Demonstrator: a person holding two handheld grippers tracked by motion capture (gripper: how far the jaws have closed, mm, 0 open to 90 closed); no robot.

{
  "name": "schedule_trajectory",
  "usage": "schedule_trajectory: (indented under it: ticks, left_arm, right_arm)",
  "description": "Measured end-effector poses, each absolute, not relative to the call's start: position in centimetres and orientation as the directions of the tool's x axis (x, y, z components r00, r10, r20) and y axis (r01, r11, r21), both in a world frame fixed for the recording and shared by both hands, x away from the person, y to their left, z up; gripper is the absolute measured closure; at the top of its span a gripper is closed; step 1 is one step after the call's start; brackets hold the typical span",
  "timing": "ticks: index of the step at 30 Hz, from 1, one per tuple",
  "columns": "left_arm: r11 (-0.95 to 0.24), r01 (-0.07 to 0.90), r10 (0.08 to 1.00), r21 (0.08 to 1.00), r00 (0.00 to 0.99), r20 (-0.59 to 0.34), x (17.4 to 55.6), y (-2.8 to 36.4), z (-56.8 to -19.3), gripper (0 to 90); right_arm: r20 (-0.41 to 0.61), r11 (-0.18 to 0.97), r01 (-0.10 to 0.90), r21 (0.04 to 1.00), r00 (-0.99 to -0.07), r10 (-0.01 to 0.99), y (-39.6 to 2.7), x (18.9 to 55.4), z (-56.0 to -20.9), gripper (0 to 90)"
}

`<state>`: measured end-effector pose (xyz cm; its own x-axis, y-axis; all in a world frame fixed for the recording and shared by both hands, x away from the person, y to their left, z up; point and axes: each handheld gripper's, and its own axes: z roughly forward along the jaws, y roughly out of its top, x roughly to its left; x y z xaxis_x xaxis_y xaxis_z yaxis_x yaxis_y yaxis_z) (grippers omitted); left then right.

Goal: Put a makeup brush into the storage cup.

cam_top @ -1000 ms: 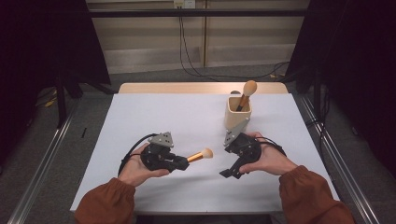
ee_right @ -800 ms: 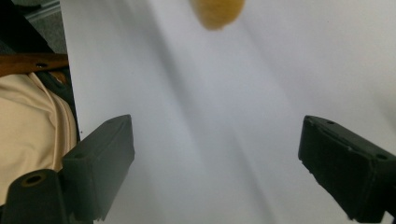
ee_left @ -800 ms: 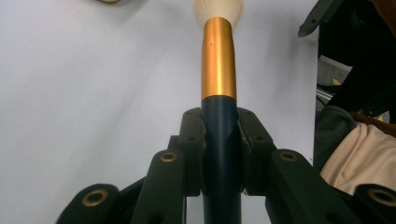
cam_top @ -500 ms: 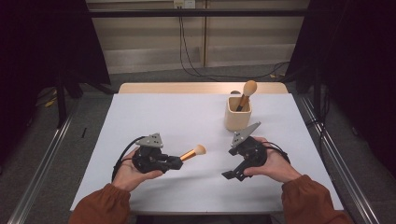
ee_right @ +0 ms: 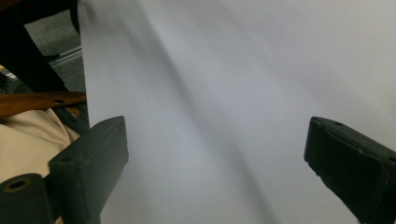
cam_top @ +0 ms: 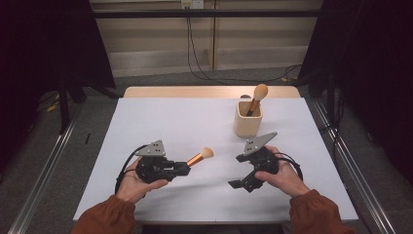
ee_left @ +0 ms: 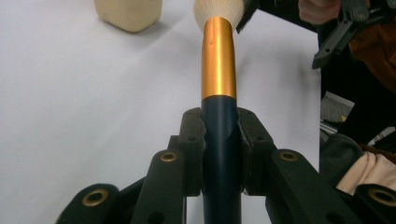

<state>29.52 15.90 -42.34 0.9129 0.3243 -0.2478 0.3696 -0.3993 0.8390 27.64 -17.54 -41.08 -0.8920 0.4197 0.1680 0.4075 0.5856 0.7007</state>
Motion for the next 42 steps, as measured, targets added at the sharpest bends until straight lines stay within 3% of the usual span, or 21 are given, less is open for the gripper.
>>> schedule_trajectory:
  ticks: [12,15,34,42]
  left_arm:
    - [-0.316,0.337,0.317,0.887,0.919,-0.236,29.25,15.89,-42.24,74.5]
    - [-0.299,0.327,0.315,0.896,0.921,-0.231,29.23,15.86,-42.22,74.6]
    - [-0.178,0.269,0.286,0.947,0.934,-0.212,28.85,15.31,-41.89,74.5]
    - [-0.155,0.259,0.27,0.953,0.939,-0.211,28.68,14.99,-41.76,74.5]
  right_arm:
    - [0.23,0.524,0.426,0.738,-0.888,0.399,-18.04,27.2,-41.89,6.9]
    - [0.229,0.494,0.428,0.757,-0.881,0.414,-18.09,27.12,-41.97,10.9]
    - [0.193,0.381,0.387,0.84,-0.869,0.457,-17.9,26.83,-41.82,1.8]
    - [0.169,0.278,0.323,0.905,-0.87,0.463,-17.67,26.63,-41.76,0.8]
